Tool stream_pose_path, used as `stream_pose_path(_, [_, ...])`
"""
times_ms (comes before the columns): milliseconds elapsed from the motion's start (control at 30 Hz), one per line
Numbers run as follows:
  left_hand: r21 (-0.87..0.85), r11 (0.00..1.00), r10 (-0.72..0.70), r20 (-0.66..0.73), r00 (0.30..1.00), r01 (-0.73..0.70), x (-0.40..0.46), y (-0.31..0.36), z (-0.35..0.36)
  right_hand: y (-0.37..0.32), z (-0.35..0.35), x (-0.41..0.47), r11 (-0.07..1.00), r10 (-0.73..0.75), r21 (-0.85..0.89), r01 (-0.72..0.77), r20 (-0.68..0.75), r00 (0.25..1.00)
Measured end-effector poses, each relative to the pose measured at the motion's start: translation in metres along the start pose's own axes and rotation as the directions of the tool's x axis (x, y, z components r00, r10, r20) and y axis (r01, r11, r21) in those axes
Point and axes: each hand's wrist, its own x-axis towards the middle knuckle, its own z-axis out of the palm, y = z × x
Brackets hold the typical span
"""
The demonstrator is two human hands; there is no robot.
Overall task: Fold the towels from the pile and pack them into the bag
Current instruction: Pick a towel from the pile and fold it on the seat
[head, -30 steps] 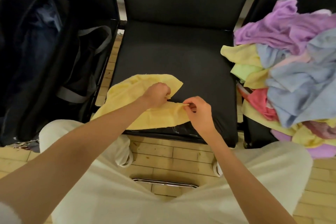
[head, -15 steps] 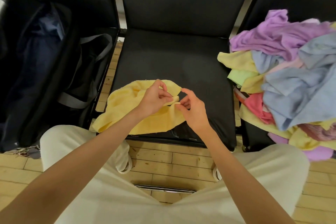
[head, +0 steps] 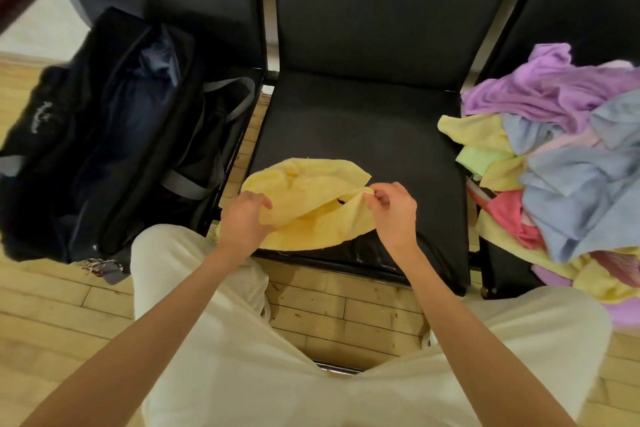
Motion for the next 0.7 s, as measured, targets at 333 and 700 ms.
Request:
stream_pose_path(333, [0.172,0.981,-0.106,0.087,0.991,0.090,-0.035,-0.051,-0.012,-0.008,-0.006,0.001,0.996,0.075,0.046,-0.075,0.001,0.997])
stream_pose_path(700, [-0.096,0.991,-0.101,-0.045,0.994,0.096,-0.030,-0.043,-0.031,-0.022,-0.036,-0.001,0.980,0.140,0.164,-0.116,-0.138,0.980])
